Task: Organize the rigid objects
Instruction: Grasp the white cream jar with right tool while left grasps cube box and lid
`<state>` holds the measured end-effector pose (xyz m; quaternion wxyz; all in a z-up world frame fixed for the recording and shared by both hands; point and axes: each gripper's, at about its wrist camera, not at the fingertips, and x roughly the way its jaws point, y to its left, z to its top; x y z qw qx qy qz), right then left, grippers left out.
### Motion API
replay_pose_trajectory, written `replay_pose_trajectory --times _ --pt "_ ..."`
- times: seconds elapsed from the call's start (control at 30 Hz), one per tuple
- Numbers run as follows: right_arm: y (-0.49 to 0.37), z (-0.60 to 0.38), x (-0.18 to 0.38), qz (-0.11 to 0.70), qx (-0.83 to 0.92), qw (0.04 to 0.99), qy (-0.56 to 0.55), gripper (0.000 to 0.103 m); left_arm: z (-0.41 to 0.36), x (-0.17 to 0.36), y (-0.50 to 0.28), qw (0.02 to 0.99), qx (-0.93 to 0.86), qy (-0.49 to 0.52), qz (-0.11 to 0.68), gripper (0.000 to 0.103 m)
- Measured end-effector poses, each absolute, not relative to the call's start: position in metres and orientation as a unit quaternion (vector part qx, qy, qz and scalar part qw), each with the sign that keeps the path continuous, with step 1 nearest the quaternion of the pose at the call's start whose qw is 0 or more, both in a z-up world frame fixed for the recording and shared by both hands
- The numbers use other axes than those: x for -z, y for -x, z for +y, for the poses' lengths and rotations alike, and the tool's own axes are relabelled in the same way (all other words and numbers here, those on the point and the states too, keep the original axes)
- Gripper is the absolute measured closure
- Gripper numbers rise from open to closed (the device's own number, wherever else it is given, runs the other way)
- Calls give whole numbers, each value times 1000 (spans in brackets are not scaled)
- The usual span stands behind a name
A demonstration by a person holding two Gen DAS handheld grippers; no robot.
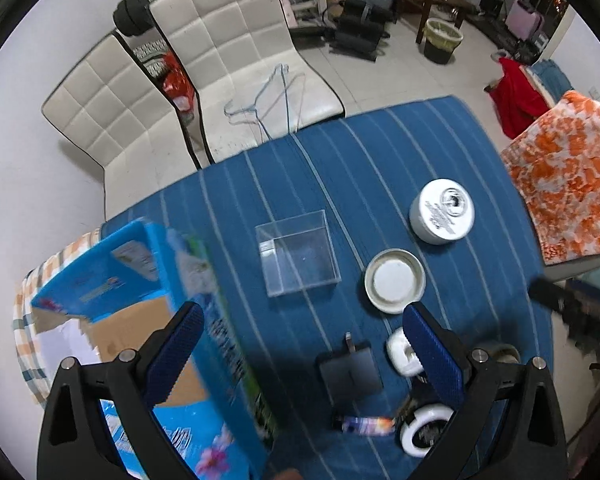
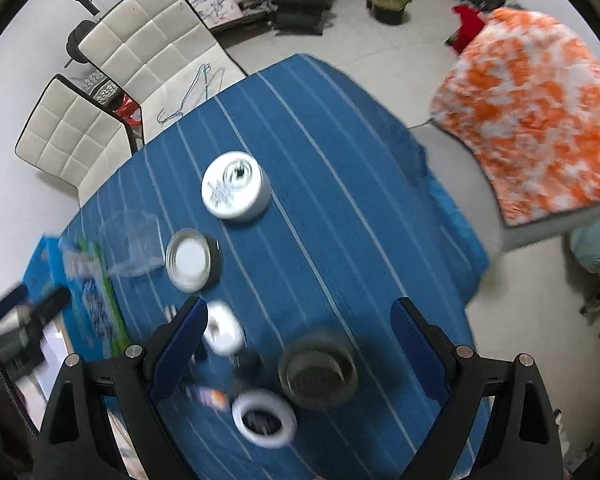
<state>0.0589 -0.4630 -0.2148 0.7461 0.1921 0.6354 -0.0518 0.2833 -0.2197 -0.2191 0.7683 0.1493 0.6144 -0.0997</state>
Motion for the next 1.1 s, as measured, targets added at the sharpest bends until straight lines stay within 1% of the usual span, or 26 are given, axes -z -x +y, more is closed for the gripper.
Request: replay_pose_trajectory --times 0.13,0.27,0.53,0.63,0.67,0.7,0.73,0.77,0.8,1.0,1.1 --pt "-121 -457 258 656 23 725 -207 8 -225 250 -297 754 98 -158 630 1" --pt "-167 -433 282 667 5 721 -189 8 -221 266 -300 748 84 -166 637 1" --pt "-210 -383 334 702 0 697 -147 8 -217 274 -302 746 70 -185 636 1" --pt "-212 -374 347 709 11 694 -125 12 -219 274 -305 747 71 -191 632 1" --pt "-212 -370 346 702 15 703 -112 16 -221 274 -306 748 73 -191 632 1" --pt "-213 -368 347 703 18 704 -104 18 -222 275 -306 748 75 -192 632 1" --pt "-214 -366 347 701 21 706 -95 22 -224 275 -306 747 77 -194 631 1" --pt "-214 -365 346 700 24 708 -89 30 -226 276 -306 747 79 -197 630 1" --pt "-214 -365 345 698 27 711 -84 31 -228 276 -307 747 81 -198 629 1" --pt "-207 -393 341 700 39 709 -79 32 -242 278 -308 741 103 -208 630 1" --pt "-193 -411 343 704 51 704 -75 32 -252 287 -310 724 129 -212 643 1"
